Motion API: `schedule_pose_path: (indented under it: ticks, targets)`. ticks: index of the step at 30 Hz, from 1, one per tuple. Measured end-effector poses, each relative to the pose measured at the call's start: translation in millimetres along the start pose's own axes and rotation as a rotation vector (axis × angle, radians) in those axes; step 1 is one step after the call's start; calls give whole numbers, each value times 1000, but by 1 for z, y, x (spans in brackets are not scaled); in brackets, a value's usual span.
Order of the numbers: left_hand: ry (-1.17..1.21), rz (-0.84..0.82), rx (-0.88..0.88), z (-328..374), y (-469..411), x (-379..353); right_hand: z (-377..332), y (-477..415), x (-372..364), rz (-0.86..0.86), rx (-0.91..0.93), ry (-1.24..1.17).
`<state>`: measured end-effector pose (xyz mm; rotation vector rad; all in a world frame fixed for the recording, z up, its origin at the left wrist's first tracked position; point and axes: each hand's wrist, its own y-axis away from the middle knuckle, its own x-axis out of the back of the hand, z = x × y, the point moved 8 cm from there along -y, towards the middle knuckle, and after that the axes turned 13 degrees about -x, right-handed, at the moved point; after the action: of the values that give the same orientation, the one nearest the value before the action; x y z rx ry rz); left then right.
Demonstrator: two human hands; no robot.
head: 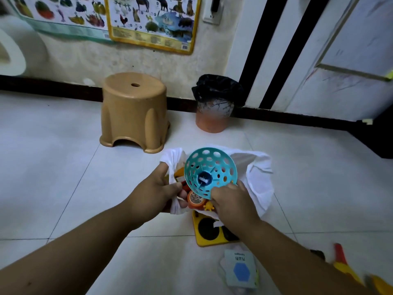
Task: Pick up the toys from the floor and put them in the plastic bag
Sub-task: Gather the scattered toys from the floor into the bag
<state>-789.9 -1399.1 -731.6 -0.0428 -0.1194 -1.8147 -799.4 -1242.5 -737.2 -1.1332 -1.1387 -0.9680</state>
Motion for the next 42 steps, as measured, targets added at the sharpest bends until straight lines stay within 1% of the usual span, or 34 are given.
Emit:
schedule_pose_path:
  ticks: [2,3,5,7,11,12,13,14,15,16,18,19,20,21,23,25,27,29,30,31,33,35,40,42]
  targets:
    - [38,-22,-16,5,-1,-7,-8,-17,-6,-42,31,74]
    - [52,-28,-25,6,-1,-9,-13,-25,-12,-99,56,138]
    - [53,-26,-42,8,-3,-9,-21,-44,-24,-136,106,245]
    - [41,-11,-54,9,-6,-6,-30,-62,-39,-168,148,284]
    - [52,36,-54,7,-7,1,-66,-86,-85,-258,285,73]
    - [57,43,-49,6,-8,1,-69,-87,-89,-277,277,-3]
    - [65,46,-44,4,-8,1,-64,-88,-89,-300,207,-158]
    - [71,44,-36,4,-7,0,-55,-84,-86,-296,161,-228]
    - [72,40,-26,3,-7,-2,-43,-78,-77,-234,142,-246]
    - [76,37,-21,3,-7,-3,-30,-69,-64,-137,150,-211]
    - [71,22,-24,2,-7,-6,3,-41,-33,106,151,-248]
    - [54,13,-31,1,-8,-8,23,-24,-29,194,142,-269]
    - [34,6,-38,-1,-8,-9,40,-3,-28,217,138,-268]
    - [13,0,-44,-2,-9,-9,55,16,-34,204,139,-249]
    - [-25,-23,-48,-7,-8,-14,78,55,-62,67,150,-173]
    - [-46,-44,-53,-10,-7,-19,94,84,-98,-161,92,-126]
    - [-36,-53,-60,-11,-5,-24,109,102,-141,-426,-103,-94]
    - [-34,-31,-63,-12,-4,-26,119,124,-184,-736,-316,-94]
    - [-34,-16,-62,-12,-4,-25,117,130,-198,-804,-383,-122]
    - [-25,-4,-60,-12,-3,-25,113,133,-206,-815,-451,-179]
    - [-11,14,-55,-13,-1,-23,109,134,-215,-766,-580,-282]
    - [-6,28,-49,-13,2,-21,108,134,-215,-760,-629,-279]
    - [3,65,-41,-11,2,-17,114,155,-217,-957,-712,-284]
    - [14,80,-40,-10,2,-17,112,155,-214,-986,-691,-301]
